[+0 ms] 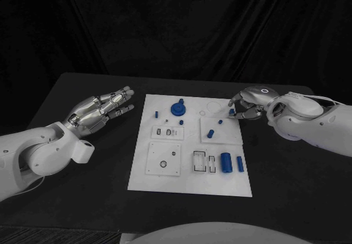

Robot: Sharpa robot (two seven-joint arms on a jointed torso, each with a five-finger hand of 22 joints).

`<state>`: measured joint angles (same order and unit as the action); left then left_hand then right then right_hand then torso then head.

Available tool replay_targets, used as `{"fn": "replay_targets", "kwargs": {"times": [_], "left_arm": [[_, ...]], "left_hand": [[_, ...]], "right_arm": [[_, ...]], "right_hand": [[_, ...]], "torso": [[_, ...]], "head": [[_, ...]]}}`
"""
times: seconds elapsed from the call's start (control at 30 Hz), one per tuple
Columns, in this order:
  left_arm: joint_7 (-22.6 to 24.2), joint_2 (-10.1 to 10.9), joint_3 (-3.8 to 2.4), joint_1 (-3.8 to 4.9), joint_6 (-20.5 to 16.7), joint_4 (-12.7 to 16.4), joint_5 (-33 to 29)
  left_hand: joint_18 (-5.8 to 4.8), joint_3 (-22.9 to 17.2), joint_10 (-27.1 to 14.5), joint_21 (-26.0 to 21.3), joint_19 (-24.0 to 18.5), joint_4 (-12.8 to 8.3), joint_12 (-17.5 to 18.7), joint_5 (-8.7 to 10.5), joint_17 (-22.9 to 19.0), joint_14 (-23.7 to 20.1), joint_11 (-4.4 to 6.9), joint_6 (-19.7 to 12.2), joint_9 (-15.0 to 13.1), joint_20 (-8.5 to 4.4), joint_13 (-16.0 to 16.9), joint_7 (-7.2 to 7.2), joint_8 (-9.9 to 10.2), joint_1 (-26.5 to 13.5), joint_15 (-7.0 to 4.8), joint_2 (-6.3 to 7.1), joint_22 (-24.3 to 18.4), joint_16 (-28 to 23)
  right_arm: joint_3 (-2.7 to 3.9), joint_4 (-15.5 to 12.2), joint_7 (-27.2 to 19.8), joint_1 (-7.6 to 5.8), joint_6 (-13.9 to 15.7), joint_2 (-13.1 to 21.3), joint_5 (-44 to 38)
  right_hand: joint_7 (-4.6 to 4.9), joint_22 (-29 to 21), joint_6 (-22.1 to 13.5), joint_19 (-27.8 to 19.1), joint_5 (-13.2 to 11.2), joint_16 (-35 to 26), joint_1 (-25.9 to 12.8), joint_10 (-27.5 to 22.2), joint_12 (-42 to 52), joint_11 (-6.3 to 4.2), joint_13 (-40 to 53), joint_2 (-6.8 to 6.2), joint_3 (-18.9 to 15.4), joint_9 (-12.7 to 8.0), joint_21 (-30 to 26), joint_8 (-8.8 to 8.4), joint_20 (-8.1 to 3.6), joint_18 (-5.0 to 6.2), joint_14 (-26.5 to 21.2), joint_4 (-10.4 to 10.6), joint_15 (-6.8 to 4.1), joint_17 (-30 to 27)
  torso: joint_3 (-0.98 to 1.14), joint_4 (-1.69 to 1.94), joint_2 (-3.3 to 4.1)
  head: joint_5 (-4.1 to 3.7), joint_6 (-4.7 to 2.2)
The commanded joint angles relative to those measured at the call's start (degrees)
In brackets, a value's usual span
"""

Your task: Assemble the parts on the task board

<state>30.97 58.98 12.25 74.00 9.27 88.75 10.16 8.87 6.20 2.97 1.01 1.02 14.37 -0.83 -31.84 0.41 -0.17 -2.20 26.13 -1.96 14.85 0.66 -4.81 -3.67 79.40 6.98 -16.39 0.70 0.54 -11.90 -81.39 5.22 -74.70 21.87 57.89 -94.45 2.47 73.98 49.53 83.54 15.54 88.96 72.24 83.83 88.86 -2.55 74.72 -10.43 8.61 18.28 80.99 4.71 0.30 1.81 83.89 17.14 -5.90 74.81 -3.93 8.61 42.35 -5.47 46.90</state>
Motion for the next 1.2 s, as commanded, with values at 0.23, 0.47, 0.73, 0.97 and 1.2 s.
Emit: {"fn": "replay_targets", "kwargs": {"times": [0.23, 0.47, 0.73, 0.97, 1.2], "left_arm": [[0.5, 0.0, -0.05, -0.11, 1.0, 0.1, 0.0], [0.4, 0.0, -0.05, -0.11, 1.0, 0.1, 0.0], [0.3, -0.1, -0.04, -0.12, 1.2, 0.0, 0.0], [0.2, -0.1, -0.04, -0.15, 1.4, -0.1, 0.0], [0.1, -0.2, -0.04, -0.19, 1.5, -0.2, 0.0]], "left_hand": [[1.48, -3.1, 0.0, 0.4, 0.9, -0.5, 0.2, -0.99, -0.3, 0.4, -0.85, 0.9, -1.1, 0.28, 0.0, -0.16, -1.0, 0.6, 0.23, 0.14, 0.1, -0.5], [1.48, -3.1, 0.0, 0.4, 0.9, -0.5, 0.2, -0.99, -0.3, 0.4, -0.85, 0.9, -1.1, 0.28, 0.0, -0.16, -1.0, 0.6, 0.23, 0.14, 0.1, -0.5], [1.48, -3.1, 0.0, 0.4, 0.9, -0.5, 0.2, -0.99, -0.3, 0.4, -0.85, 0.9, -1.1, 0.28, 0.0, -0.16, -1.0, 0.6, 0.23, 0.14, 0.1, -0.5], [1.48, -3.3, 0.1, 0.4, 0.9, -0.5, 0.1, -0.99, -0.3, 0.4, -1.02, 1.0, -1.1, 0.31, 0.0, -0.29, -1.0, 0.6, 0.20, 0.14, 0.1, -0.5], [1.48, -3.3, 0.1, 0.4, 0.9, -0.5, 0.1, -0.99, -0.3, 0.4, -1.02, 1.0, -1.1, 0.31, 0.0, -0.29, -1.0, 0.6, 0.20, 0.14, 0.1, -0.5]], "right_arm": [[0.03, 0.4, 0.4, 0.23, -0.5, -0.1, -0.4], [0.03, 0.4, 0.4, 0.24, -1.0, -0.1, -0.4], [0.03, 0.4, 0.6, 0.25, -1.3, -0.1, -0.4], [0.03, 0.4, 0.8, 0.25, -1.5, -0.1, -0.4], [0.03, 0.5, 1.0, 0.25, -1.3, -0.1, -0.4]], "right_hand": [[-0.18, 13.0, -1.0, 2.0, 6.2, -0.9, 2.6, 6.2, 1.1, -0.01, 15.3, -0.69, 0.5, 2.3, -0.5, 0.58, -0.07, 0.50, 5.6, -0.7, -0.45, 12.7], [-0.24, 12.9, -1.0, 1.9, 6.7, -0.9, 2.9, 6.2, 1.1, -0.04, 15.3, -0.80, 0.6, 2.5, -0.6, 0.59, -0.08, 0.52, 5.6, -0.7, -0.48, 12.7], [-0.29, 12.9, -1.2, 1.8, 9.1, -1.0, 3.7, 6.2, 1.1, -0.10, 15.3, -0.87, 0.8, 3.2, -0.9, 0.57, -0.15, 0.57, 5.5, -0.7, -0.56, 12.5], [-0.30, 12.8, -1.2, 1.8, 12.2, -1.1, 4.5, 6.2, 1.1, -0.14, 15.3, -0.78, 1.2, 4.4, -1.1, 0.74, -0.19, 0.61, 5.5, -0.8, -0.58, 12.4], [-0.29, 12.8, -0.3, 1.7, 13.0, -1.1, 5.1, 6.2, 1.1, -0.14, 15.3, -0.62, 1.6, 5.7, -1.2, 1.49, -0.21, 0.62, 5.5, -1.0, -0.60, 12.4]], "torso": [[-0.02, -0.02, 0.12], [-0.06, 0.00, 0.11], [-0.02, -0.02, 0.12], [0.02, 0.01, 0.12], [0.00, -0.02, 0.11]], "head": [[0.06, 0.08], [0.05, 0.16], [0.12, 0.00], [0.10, 0.04], [0.13, 0.18]]}}
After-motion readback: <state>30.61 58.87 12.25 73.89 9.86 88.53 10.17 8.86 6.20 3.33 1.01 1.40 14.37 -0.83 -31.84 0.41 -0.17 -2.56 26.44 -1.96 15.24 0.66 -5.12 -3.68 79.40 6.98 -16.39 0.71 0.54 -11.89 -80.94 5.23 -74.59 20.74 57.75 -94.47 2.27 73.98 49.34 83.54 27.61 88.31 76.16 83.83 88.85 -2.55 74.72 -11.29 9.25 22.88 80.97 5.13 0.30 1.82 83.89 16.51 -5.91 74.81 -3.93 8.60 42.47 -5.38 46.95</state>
